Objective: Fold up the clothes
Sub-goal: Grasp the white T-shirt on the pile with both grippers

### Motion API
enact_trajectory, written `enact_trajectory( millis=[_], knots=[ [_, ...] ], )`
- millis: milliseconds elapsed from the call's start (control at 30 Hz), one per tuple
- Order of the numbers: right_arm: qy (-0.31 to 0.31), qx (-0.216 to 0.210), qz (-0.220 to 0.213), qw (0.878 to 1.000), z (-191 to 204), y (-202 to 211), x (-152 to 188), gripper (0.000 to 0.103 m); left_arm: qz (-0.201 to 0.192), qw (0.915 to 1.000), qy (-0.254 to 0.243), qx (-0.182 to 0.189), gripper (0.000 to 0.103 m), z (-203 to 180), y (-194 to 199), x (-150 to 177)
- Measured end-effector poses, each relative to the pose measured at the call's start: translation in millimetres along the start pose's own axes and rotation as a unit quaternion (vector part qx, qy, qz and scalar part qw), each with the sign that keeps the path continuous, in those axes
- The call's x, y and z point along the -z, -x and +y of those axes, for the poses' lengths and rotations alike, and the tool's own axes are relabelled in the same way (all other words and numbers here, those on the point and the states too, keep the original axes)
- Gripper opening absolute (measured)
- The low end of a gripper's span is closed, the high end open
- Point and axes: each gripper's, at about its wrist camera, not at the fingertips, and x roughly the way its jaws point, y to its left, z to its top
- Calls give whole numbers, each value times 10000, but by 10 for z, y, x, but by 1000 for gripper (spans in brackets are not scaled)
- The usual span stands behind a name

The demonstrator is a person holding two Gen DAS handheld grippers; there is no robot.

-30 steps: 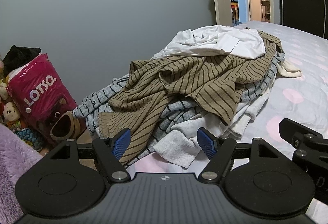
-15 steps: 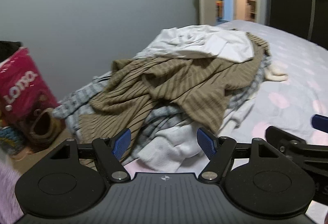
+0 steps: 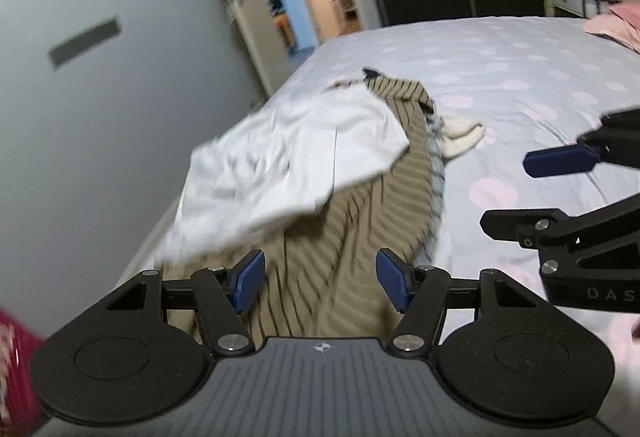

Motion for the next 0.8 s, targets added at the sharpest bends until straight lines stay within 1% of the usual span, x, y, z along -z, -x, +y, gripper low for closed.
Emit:
enact_trajectory(
  millis=[33,100,200,267,367,433,533,600,633,667,700,733,767,800],
  knots=[
    [142,5,-24,9999,-23,-81,-37,53,14,10000,-84,15,60,8,-97,-40],
    [426,19,-75,9991,-69,-244,-109,53,126,9996,-216,125,61,30,-299,-96],
    [774,-35,-78,9970,-181,-537,-221,53,47,9990,-425,139,61,49,-512,-78],
    [1078,-26,-123,9941,-219,-730,-279,54,15,9985,-544,-14,61,71,-612,-31],
    [1477,-113,-86,9889,-259,-1025,-326,55,18,9980,-628,-75,59,121,-745,-9],
    [1700,-190,-39,9853,-284,-1215,-352,55,16,9973,-733,-91,55,141,-816,-4],
    [1821,-245,41,9830,-311,-1440,-346,54,30,9955,-936,-130,52,129,-911,4],
    [1859,-252,74,9822,-320,-1568,-337,52,17,9959,-891,-147,50,121,-955,-25],
    [1850,-245,77,9824,-320,-1611,-335,46,18,9963,-840,-156,45,123,-975,-45],
    [1833,-237,62,9827,-318,-1643,-332,29,19,9967,-789,-164,40,126,-995,-65],
    [1754,-218,61,9842,-319,-1654,-342,18,22,9971,-734,-173,27,130,-1014,-85],
    [1670,-197,60,9857,-321,-1663,-352,5,44,9978,-640,-182,18,151,-1012,-111],
    [1515,-186,50,9883,-335,-1641,-375,4,101,9986,-515,-110,15,183,-998,-143],
    [1354,-176,39,9906,-351,-1616,-399,4,158,9991,-389,-39,5,215,-984,-175]
  ],
)
